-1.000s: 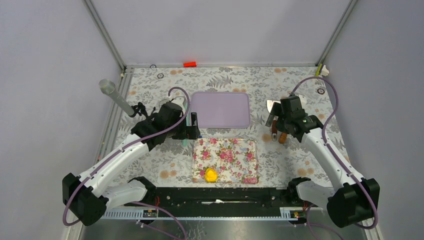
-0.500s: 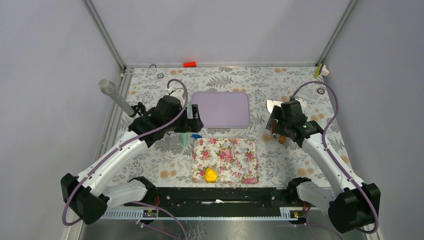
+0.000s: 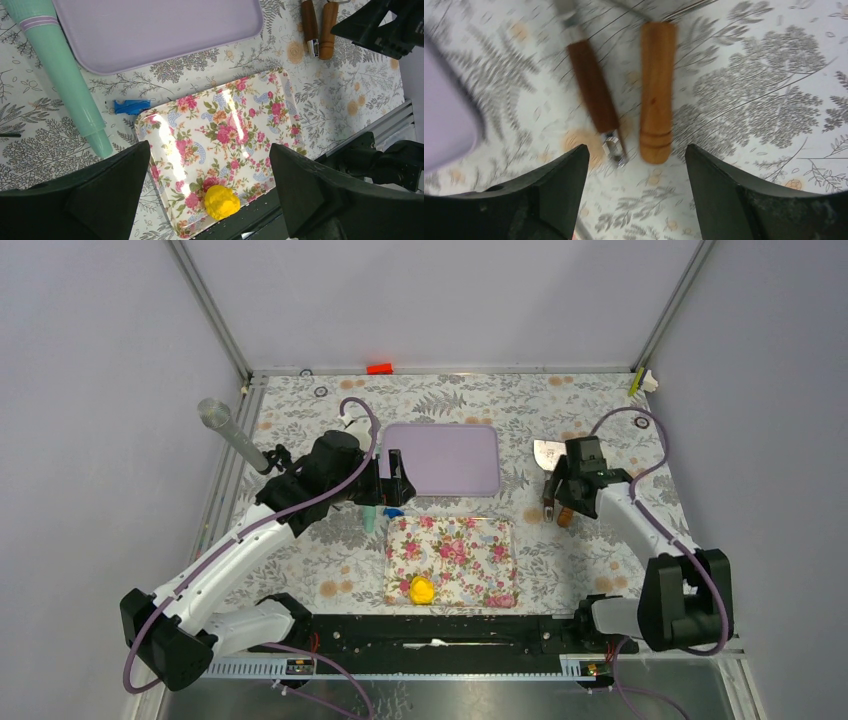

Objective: Roll out the dumpling wrappers from the dough
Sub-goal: Pick up the rolling pin from the center of the board.

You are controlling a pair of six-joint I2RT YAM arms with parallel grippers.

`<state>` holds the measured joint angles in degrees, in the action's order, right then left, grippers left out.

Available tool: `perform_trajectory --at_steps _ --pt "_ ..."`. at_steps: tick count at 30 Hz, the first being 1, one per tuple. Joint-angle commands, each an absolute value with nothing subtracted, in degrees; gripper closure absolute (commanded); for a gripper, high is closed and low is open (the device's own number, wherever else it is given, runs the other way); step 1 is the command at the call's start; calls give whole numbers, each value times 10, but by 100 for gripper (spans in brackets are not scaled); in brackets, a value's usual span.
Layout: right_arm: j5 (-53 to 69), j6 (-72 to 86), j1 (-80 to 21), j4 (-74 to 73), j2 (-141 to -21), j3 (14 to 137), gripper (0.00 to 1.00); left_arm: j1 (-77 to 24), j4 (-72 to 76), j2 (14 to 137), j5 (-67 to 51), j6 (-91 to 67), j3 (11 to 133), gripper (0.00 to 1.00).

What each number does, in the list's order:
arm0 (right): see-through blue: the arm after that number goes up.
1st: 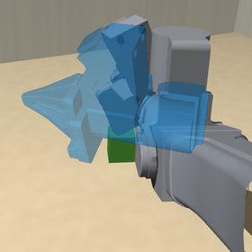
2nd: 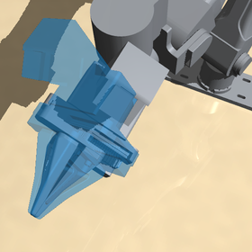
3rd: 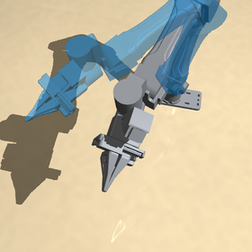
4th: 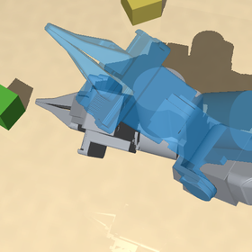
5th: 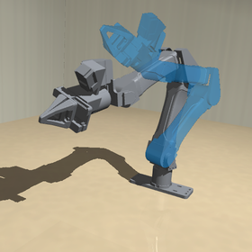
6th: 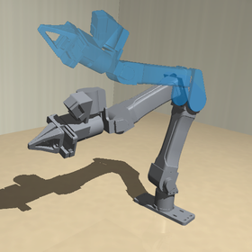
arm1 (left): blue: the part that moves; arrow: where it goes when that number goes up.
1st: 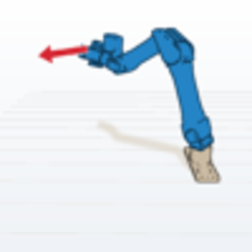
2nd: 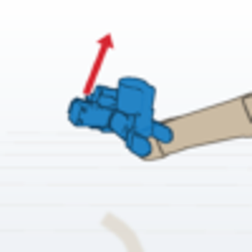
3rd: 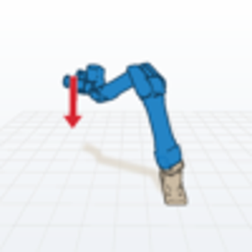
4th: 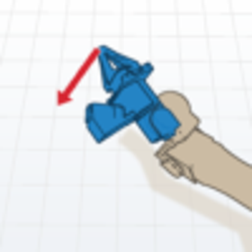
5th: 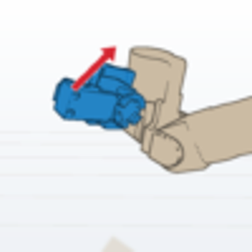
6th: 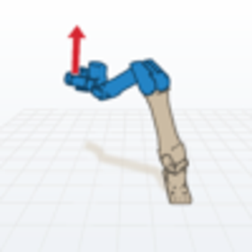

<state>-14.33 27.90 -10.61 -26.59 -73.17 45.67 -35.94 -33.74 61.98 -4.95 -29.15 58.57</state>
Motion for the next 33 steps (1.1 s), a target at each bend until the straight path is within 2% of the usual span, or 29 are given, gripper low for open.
perform_trajectory --at_steps 1,4,9,21,23,24,26,33 --pt "-129 267 -55 -230 -766 470 25 -357 -309 615 -68 -288 587 1" --pt "-147 256 -47 -238 -800 489 29 -357 -308 612 -69 -291 580 1" --pt "-127 267 -38 -233 -861 504 29 -357 -308 610 -65 -295 574 1" --pt "-130 301 -29 -170 -933 480 50 -357 -313 583 -58 -295 557 1" --pt "-134 296 -29 -170 -930 474 62 -356 -313 581 -57 -297 554 1" --pt "-135 291 -29 -172 -925 472 72 -357 -314 581 -57 -297 553 1" --pt "-142 286 -29 -180 -904 466 100 -357 -314 586 -71 -294 555 1" --pt "-107 266 -29 -211 -748 437 100 -357 -365 666 -142 -284 632 1"
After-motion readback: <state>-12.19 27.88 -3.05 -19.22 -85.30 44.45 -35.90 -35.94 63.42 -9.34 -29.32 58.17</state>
